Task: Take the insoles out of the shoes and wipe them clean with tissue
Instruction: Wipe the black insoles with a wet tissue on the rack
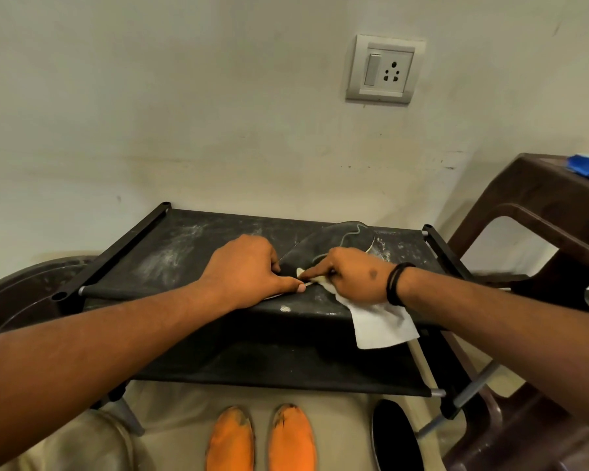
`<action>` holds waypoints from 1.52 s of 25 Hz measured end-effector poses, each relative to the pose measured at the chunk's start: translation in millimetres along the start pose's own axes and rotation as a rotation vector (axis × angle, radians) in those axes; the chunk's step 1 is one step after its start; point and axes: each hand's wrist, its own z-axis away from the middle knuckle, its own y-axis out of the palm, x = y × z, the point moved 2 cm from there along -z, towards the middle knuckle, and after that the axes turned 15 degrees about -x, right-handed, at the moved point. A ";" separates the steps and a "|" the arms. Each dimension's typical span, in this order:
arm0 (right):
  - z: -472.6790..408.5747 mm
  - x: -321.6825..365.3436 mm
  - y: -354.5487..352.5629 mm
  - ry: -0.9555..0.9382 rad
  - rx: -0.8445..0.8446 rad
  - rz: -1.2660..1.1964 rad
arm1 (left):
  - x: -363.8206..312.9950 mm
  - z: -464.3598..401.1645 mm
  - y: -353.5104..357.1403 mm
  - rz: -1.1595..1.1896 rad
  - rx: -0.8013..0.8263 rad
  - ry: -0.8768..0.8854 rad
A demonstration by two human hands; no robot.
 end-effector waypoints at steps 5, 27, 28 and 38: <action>9.1 -2.9 0.0 0.030 0.035 0.003 | -0.1 0.3 0.8 0.000 0.004 -0.001; 8.5 -24.9 2.1 0.090 -0.155 0.309 | 2.7 -1.6 3.4 0.056 0.026 0.022; 4.8 -24.4 3.6 0.100 -0.184 0.320 | 2.4 -1.9 3.4 0.058 0.026 0.025; -5.4 -13.1 9.9 0.120 -0.244 0.089 | 2.8 -1.3 3.2 0.060 0.028 0.034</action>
